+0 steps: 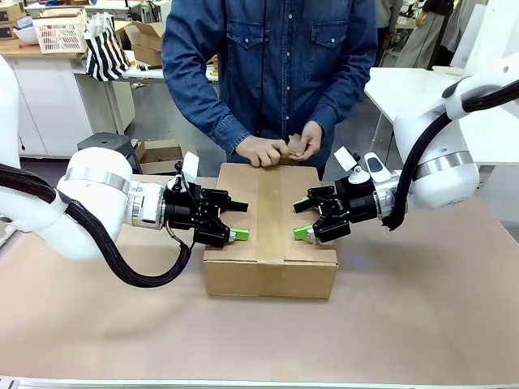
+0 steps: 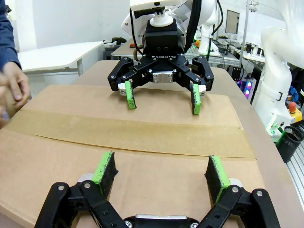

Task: Pack the gift set into the box.
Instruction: Press and hold the closed box until the human finishes sealing it.

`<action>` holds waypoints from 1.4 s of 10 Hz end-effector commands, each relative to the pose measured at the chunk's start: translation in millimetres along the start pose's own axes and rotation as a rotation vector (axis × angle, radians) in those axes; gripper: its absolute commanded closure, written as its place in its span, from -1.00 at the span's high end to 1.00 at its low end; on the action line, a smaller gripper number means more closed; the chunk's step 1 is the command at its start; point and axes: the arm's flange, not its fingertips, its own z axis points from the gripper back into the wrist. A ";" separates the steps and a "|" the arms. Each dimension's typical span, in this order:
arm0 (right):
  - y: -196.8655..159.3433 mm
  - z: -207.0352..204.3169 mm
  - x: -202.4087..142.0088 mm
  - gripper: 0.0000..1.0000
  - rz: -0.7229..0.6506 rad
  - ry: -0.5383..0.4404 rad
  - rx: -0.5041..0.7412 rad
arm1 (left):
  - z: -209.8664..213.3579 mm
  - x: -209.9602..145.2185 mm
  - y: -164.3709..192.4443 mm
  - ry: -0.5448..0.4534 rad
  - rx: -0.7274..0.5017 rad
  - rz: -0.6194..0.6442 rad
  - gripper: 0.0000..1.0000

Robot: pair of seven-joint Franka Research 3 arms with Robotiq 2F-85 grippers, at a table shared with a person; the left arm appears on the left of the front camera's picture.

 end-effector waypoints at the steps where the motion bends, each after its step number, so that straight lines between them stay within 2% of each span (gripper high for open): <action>1: 0.1 -1.3 -2.1 1.00 -0.004 0.006 -0.002 | 0.4 -1.8 -0.6 0.003 0.001 0.000 1.00; 14: 0.1 -1.3 -2.1 1.00 -0.004 0.006 -0.002 | 0.4 -1.8 -0.6 0.003 0.001 0.000 1.00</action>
